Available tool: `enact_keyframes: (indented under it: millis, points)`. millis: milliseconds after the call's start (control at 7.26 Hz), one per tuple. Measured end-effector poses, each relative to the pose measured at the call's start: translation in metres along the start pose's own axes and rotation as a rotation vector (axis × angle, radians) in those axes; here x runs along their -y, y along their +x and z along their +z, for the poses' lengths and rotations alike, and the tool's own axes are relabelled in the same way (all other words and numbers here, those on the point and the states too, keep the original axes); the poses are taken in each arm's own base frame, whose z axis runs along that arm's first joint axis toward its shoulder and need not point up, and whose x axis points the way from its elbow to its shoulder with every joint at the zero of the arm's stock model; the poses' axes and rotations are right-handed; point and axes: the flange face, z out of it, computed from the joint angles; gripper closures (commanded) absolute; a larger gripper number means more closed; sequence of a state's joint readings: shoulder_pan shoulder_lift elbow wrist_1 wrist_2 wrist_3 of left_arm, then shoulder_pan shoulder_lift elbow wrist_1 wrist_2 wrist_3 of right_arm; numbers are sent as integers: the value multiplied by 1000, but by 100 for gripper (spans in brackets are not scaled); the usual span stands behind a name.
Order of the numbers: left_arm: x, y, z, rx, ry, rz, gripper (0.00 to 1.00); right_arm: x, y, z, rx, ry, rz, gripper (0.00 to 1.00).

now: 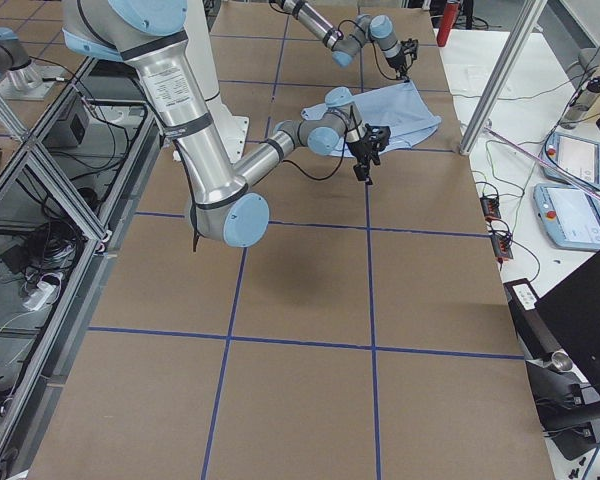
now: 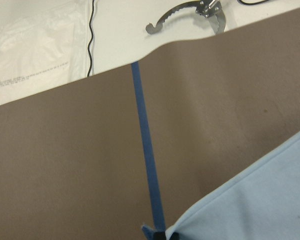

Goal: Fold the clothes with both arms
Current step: 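Drag the shirt's side edge with the left gripper away from the robot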

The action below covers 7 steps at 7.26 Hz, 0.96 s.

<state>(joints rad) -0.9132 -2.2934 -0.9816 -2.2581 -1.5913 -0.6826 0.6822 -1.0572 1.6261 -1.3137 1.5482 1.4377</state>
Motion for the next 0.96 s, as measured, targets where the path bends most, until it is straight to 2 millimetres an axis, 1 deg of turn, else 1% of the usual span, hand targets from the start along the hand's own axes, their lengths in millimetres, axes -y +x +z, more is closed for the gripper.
enact_keyframes:
  millis: [138, 276, 413, 551, 689, 827, 965]
  points:
    - [6, 0, -6, -26, 21, 4, 0, -10, -11, -3, 43, 3, -10, 0]
    - [9, 4, -17, -71, 28, 7, 0, -21, -30, -4, 88, 8, -15, 9]
    - [9, 6, -31, -123, 33, 7, 0, -29, -55, 0, 105, 7, 9, 23]
    - [7, 9, -50, -164, 53, 7, 0, -36, -84, 10, 102, -3, 62, 25]
    - [3, 12, -66, -195, 70, 9, 0, -45, -109, 17, 90, -18, 114, 25]
    - [1, 15, -73, -214, 75, 11, 0, -58, -124, 22, 65, -37, 150, 31]
    - [-1, 18, -76, -226, 74, 13, 0, -70, -132, 25, 34, -52, 169, 35]
